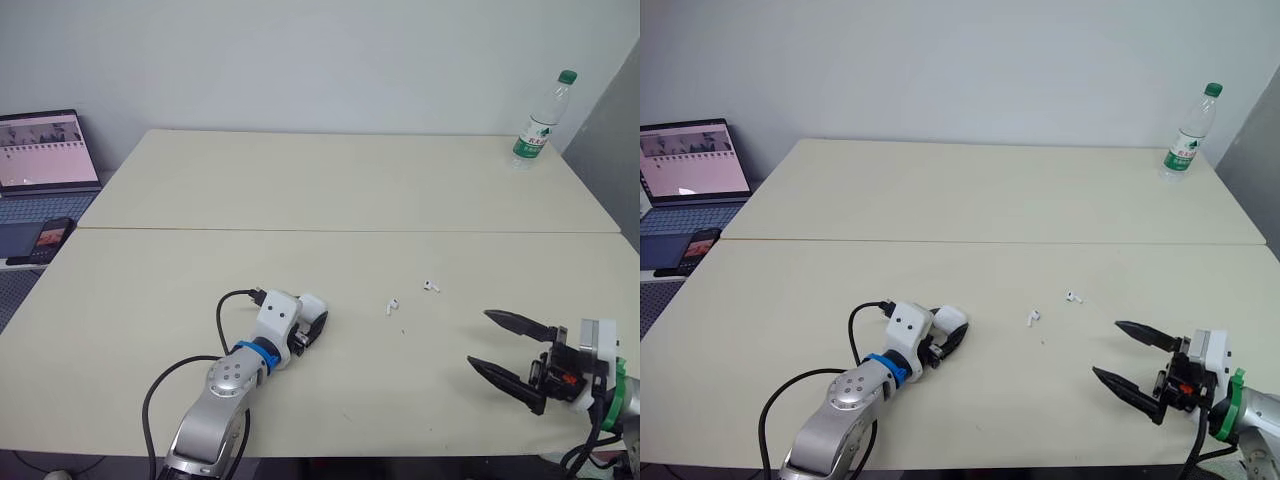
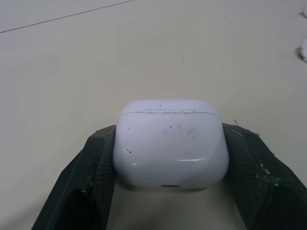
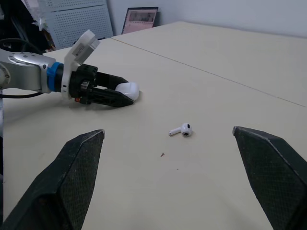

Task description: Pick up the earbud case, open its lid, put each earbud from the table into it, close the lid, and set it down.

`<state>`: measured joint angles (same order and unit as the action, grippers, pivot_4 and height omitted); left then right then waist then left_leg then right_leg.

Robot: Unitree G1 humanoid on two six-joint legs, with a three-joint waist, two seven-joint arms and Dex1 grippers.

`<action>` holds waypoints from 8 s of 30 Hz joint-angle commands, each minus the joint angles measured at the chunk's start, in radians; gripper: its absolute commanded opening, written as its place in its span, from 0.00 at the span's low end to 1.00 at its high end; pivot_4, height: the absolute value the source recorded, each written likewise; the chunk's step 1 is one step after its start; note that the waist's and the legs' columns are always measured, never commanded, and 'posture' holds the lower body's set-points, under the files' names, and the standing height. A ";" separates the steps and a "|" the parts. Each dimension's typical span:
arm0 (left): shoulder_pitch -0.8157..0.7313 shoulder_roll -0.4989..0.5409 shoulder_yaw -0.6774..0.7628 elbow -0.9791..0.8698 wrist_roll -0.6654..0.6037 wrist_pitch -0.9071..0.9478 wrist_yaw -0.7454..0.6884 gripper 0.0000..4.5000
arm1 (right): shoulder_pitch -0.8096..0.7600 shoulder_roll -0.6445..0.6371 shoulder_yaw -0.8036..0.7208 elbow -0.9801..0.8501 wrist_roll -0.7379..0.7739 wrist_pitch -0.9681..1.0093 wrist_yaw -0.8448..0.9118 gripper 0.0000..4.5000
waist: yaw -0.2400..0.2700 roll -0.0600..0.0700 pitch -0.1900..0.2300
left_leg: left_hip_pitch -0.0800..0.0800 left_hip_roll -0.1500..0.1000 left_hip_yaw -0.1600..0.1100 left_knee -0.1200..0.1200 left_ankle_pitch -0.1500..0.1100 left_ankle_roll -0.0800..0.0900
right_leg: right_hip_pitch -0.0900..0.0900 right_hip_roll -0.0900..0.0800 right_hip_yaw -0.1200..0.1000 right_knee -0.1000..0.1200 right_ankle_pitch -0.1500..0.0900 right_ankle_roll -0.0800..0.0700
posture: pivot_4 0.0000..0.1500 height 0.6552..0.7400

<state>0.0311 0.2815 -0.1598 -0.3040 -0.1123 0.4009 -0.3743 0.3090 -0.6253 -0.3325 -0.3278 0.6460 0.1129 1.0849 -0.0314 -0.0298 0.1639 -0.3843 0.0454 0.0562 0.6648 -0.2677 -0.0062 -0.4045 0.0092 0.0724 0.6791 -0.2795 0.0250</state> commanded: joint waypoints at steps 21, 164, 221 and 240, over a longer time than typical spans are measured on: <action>-0.440 -0.142 -0.125 0.293 -0.160 -0.435 -0.497 0.62 | -0.760 -0.198 0.173 0.217 1.113 1.163 -0.894 1.00 | -0.001 -0.002 0.001 | -0.012 -0.001 -0.003 0.000 0.000 0.000 | -0.003 0.005 -0.001 -0.004 0.003 -0.004 | 1.00 0.95; -0.579 0.056 -0.145 0.256 -0.284 0.147 -0.726 0.18 | -1.021 -0.342 0.650 -0.153 -0.277 0.830 0.115 0.96 | 0.001 -0.001 0.003 | -0.019 0.000 -0.002 0.012 0.000 0.000 | -0.014 0.005 -0.003 0.003 0.005 -0.002 | 1.00 0.95; -0.296 0.233 0.028 0.016 -0.382 0.212 -0.613 0.18 | -1.078 -0.219 0.581 -0.029 -0.352 0.940 -0.147 0.99 | -0.001 -0.001 0.003 | -0.019 0.001 -0.002 0.012 0.000 0.000 | -0.015 0.002 -0.001 0.003 0.006 -0.002 | 1.00 0.95; -0.176 0.285 0.216 -0.014 -0.416 0.126 -0.555 0.18 | -0.866 0.122 0.520 -0.043 -0.351 1.262 -0.522 0.99 | -0.001 -0.001 0.002 | -0.021 0.000 -0.002 0.012 0.000 0.000 | -0.015 0.000 -0.002 0.003 0.006 -0.002 | 1.00 0.95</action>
<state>-0.1443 0.5669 0.0449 -0.2734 -0.5101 0.5515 -0.9323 -0.5642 -0.5090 0.2201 -0.3327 0.2963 1.3625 0.5929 -0.0320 -0.0308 0.1663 -0.4053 0.0457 0.0538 0.6767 -0.2677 -0.0060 -0.4197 0.0095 0.0707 0.6814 -0.2730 0.0235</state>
